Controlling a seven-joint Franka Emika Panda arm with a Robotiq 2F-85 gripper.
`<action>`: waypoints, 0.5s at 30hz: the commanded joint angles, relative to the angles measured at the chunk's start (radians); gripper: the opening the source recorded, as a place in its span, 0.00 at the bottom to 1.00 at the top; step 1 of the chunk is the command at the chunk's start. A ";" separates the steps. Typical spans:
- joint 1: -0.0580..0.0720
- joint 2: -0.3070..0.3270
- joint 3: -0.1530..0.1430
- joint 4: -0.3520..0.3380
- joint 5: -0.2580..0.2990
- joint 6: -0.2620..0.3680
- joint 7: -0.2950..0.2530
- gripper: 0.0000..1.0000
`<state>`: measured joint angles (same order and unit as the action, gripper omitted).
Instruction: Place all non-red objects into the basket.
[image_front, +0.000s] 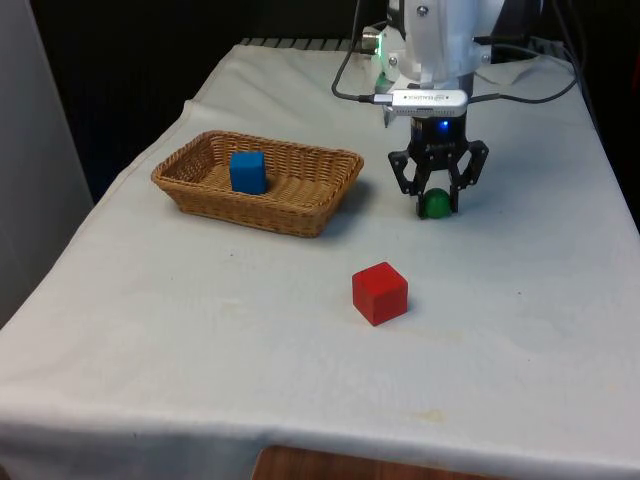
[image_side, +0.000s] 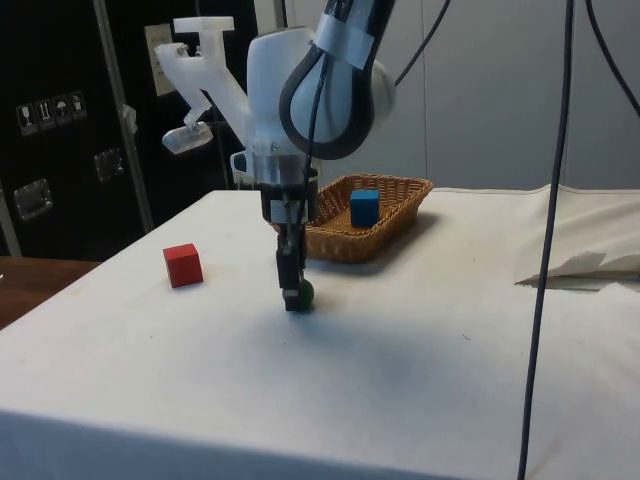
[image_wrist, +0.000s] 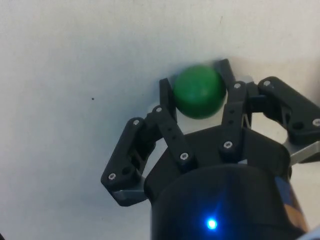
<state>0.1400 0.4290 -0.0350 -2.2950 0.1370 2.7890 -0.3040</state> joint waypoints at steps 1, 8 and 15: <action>0.005 0.001 -0.006 -0.001 -0.005 0.002 0.007 0.00; 0.000 -0.030 -0.001 -0.005 0.000 -0.018 0.000 0.00; 0.000 -0.111 -0.004 -0.028 -0.001 -0.075 0.000 0.00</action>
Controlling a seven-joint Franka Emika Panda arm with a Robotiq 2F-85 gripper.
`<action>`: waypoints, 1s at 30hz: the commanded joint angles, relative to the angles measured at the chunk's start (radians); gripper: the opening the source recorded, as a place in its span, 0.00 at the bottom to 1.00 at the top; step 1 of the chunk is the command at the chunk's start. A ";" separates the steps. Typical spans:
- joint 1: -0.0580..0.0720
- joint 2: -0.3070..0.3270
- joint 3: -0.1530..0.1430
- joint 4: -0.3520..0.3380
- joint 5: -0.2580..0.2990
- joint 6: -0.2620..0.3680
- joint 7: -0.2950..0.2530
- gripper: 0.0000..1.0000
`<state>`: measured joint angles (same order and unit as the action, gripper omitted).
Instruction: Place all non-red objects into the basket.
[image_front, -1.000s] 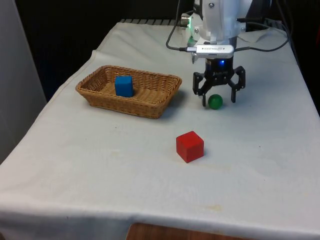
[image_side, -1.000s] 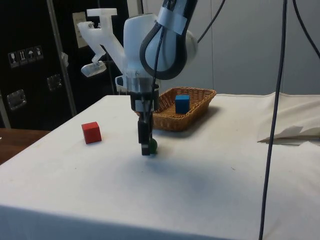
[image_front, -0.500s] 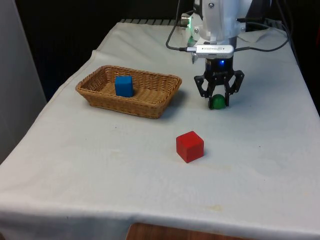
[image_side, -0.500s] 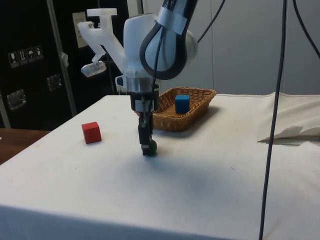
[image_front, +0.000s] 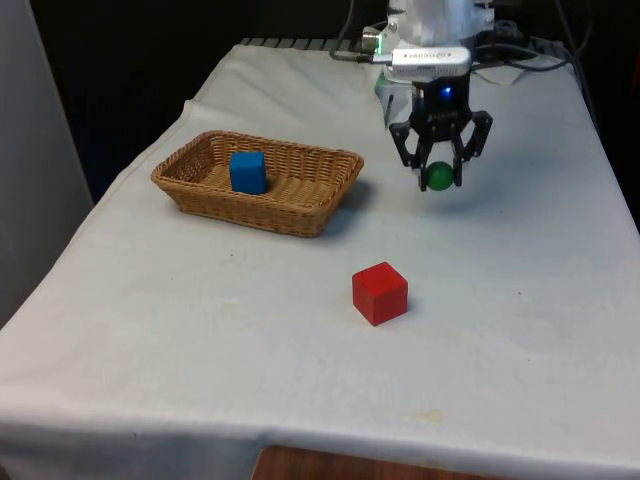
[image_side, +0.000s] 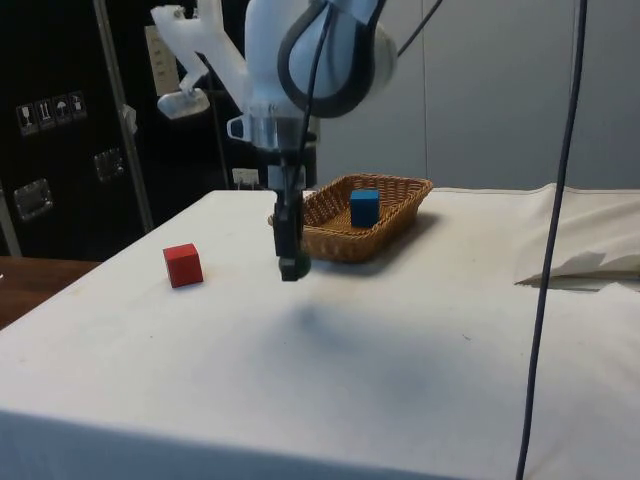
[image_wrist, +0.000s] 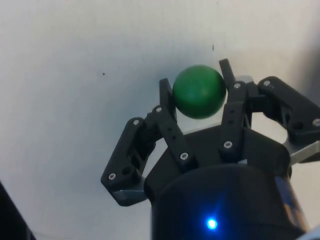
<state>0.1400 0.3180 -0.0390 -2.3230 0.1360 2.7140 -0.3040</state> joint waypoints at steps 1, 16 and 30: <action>0.002 -0.012 -0.004 -0.003 -0.006 -0.010 0.005 0.00; -0.005 -0.085 -0.001 -0.010 0.000 -0.066 -0.005 0.00; -0.024 -0.096 -0.038 -0.004 0.021 -0.077 -0.076 0.00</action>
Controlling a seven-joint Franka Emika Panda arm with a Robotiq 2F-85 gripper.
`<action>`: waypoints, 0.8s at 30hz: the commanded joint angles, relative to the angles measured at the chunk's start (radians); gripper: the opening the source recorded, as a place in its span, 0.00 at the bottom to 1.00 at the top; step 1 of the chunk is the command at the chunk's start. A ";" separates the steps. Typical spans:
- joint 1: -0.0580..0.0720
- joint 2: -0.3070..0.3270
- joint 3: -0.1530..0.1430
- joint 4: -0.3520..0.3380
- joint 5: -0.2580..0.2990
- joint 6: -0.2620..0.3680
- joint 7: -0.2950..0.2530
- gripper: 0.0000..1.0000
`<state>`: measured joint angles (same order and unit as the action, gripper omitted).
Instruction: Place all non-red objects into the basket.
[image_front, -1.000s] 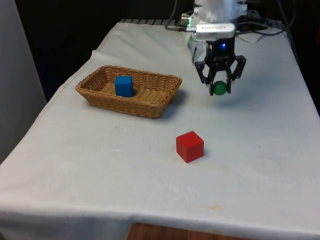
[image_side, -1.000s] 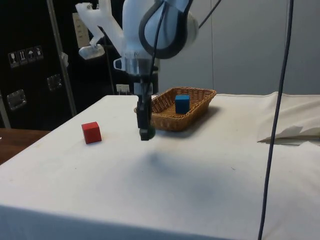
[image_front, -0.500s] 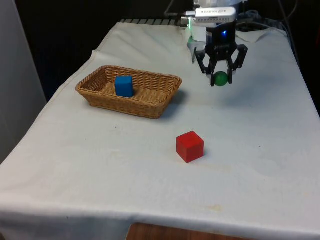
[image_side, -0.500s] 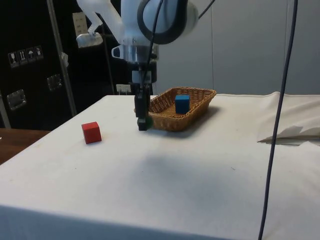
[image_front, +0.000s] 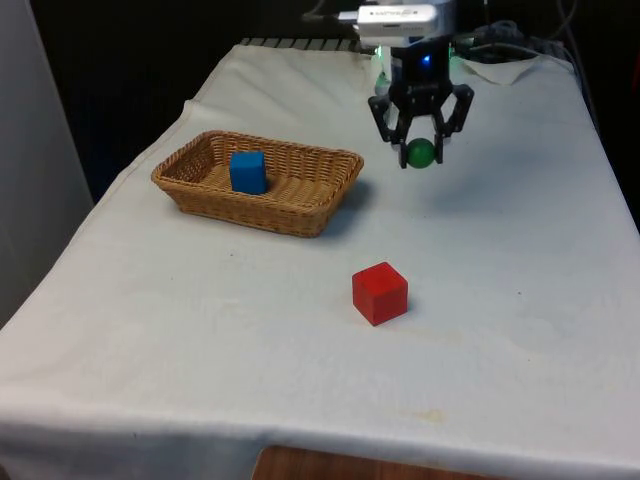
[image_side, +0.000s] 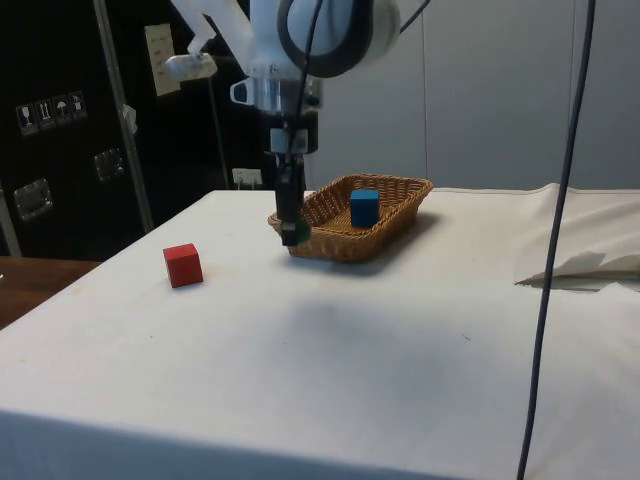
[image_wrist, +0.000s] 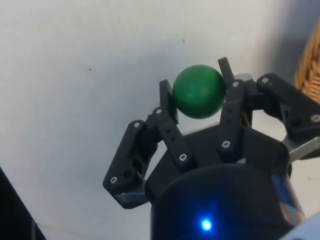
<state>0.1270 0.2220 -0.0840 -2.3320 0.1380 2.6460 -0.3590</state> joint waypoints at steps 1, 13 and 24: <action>-0.011 0.002 0.003 0.007 0.021 -0.009 -0.026 0.00; -0.027 0.023 -0.057 0.040 0.051 -0.022 -0.118 0.00; -0.036 0.042 -0.112 0.068 0.064 -0.032 -0.182 0.00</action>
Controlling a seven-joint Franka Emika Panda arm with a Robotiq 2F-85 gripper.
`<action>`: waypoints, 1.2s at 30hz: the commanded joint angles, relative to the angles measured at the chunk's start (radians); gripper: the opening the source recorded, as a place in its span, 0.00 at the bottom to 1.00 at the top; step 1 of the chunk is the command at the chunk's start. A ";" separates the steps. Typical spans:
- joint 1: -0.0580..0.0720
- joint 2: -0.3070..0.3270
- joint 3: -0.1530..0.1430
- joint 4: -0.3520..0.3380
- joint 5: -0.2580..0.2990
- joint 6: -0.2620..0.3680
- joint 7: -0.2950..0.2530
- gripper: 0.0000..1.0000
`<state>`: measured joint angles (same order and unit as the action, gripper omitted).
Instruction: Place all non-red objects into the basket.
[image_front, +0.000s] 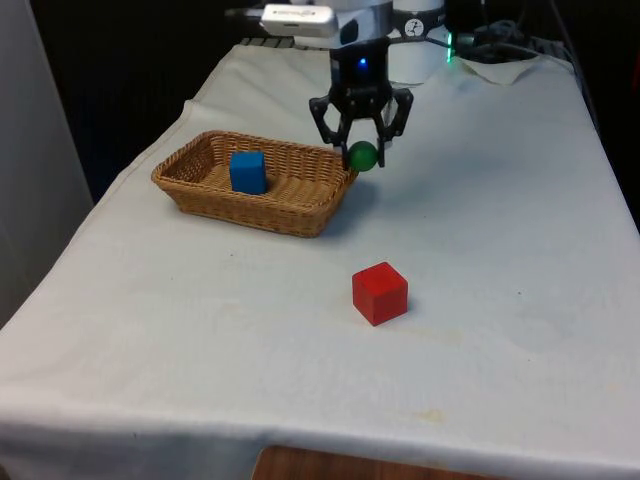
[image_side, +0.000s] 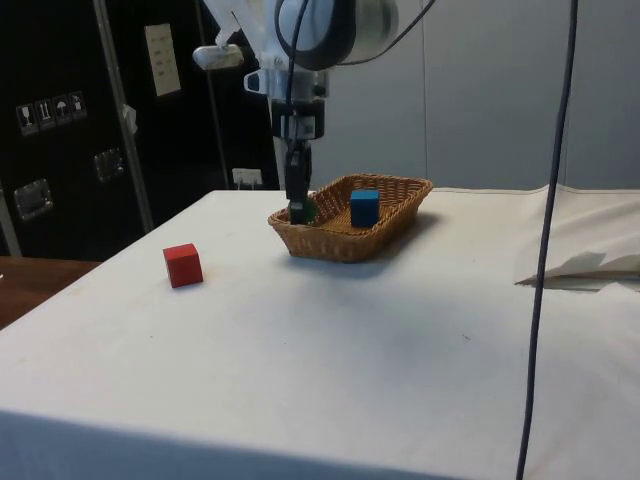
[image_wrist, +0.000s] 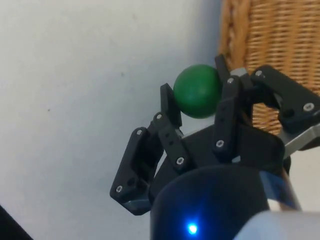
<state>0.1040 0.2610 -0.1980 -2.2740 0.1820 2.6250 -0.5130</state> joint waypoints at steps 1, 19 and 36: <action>-0.001 0.002 -0.005 0.003 0.001 -0.001 -0.007 0.00; -0.015 0.045 -0.092 0.033 0.048 -0.012 -0.133 0.00; -0.023 0.152 -0.124 0.098 0.071 -0.004 -0.183 0.00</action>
<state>0.0810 0.4130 -0.3220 -2.1760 0.2530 2.6210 -0.6960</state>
